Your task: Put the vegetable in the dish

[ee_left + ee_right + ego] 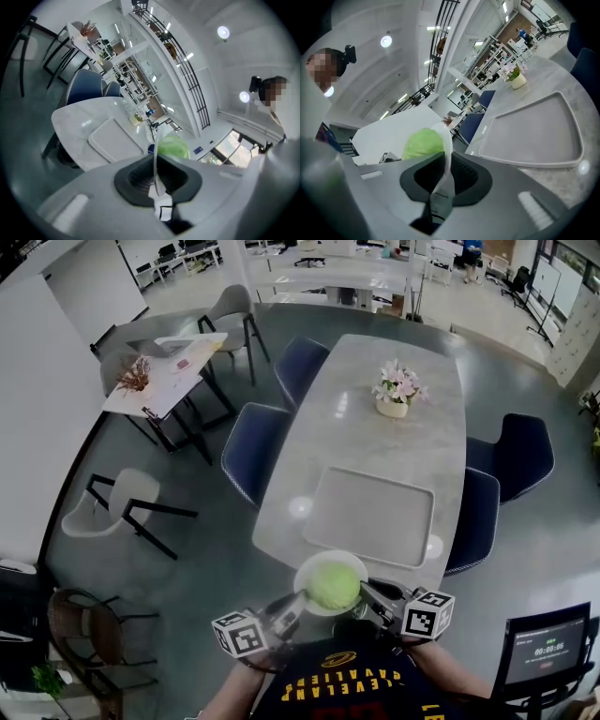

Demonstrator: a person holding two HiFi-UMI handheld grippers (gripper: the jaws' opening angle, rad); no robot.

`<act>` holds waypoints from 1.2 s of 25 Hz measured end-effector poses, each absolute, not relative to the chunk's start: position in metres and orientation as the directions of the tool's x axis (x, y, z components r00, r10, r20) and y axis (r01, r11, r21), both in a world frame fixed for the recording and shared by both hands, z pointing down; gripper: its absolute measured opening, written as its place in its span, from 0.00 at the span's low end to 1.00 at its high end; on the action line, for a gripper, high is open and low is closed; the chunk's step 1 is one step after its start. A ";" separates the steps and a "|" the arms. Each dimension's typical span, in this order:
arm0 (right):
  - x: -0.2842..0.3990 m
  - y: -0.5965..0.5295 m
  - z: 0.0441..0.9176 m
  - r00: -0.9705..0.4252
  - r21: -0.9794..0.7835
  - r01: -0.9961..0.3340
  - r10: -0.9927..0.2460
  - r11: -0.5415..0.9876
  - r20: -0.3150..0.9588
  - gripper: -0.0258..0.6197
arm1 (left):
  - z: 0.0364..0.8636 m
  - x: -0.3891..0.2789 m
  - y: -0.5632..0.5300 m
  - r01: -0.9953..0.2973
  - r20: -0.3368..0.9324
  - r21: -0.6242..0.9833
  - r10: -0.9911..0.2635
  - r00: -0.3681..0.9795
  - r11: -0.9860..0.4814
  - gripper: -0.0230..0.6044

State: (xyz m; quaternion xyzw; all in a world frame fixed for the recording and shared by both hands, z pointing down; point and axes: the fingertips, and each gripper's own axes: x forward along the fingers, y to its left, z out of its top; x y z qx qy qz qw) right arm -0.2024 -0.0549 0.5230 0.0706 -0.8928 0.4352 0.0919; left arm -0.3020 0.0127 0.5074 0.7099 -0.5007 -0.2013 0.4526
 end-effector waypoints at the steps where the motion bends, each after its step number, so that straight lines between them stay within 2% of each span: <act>1: -0.202 -0.064 0.523 -0.973 -0.763 -0.205 -0.046 0.613 0.225 0.11 | 0.508 -0.301 0.004 -0.530 0.169 0.844 -0.893 0.418 -0.088 0.06; 7: -0.185 -0.151 0.529 -0.971 -0.766 -0.230 -0.083 0.600 0.226 0.11 | 0.513 -0.286 -0.087 -0.542 0.188 0.835 -0.874 0.449 -0.098 0.06; 30: -0.182 -0.244 0.555 -0.870 -0.772 -0.458 -0.398 0.440 0.289 0.11 | 0.547 -0.299 -0.219 -0.502 0.277 0.837 -0.622 0.732 -0.218 0.08</act>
